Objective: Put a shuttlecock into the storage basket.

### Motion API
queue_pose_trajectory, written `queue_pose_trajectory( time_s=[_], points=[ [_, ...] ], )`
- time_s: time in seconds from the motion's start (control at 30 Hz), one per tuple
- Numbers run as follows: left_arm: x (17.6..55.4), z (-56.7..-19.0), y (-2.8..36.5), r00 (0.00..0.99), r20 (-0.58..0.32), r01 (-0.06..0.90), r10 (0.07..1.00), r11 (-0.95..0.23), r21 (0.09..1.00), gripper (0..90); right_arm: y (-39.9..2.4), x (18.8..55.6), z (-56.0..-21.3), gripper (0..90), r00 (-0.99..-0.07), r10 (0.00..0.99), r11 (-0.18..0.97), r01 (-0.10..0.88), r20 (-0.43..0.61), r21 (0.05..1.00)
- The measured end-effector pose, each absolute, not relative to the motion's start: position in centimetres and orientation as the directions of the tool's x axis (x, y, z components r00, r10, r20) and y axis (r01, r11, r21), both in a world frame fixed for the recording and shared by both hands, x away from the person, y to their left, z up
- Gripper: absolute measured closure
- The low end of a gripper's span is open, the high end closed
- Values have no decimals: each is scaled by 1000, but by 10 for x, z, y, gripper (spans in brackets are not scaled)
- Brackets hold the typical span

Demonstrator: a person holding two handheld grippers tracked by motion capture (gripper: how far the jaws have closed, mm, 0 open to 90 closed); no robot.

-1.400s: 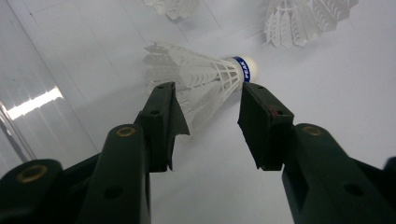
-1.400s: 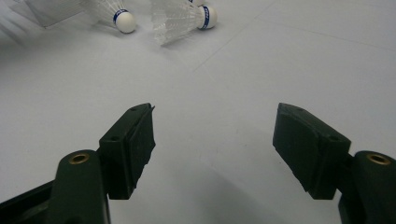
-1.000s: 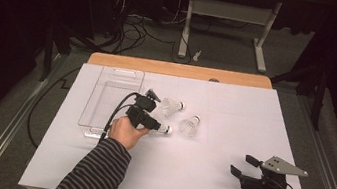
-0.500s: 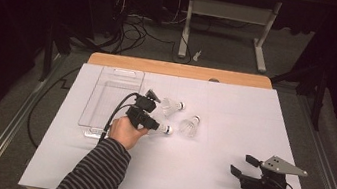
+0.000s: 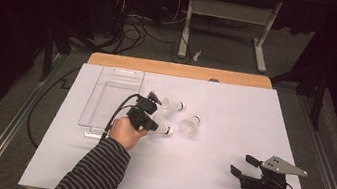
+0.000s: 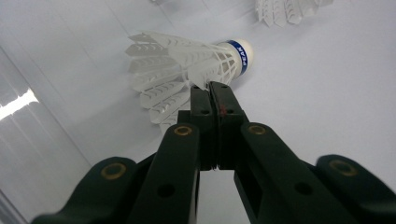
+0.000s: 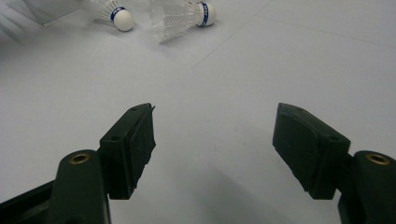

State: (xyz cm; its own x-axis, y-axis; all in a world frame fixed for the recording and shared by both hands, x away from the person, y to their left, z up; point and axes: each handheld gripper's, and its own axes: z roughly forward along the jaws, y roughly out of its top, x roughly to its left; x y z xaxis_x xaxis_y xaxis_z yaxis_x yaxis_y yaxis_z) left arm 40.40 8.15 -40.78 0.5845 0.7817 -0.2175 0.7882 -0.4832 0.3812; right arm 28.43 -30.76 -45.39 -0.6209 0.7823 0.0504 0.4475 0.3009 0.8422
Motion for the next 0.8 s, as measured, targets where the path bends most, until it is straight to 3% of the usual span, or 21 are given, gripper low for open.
queue_pose_trajectory(
  time_s=[0.8],
  points=[
    [402, -406, 80, 622, -243, 762, 744, -504, 408, 900, -307, 283, -454, 303, -626, 779, 307, 442, 45, 843]
  ],
)
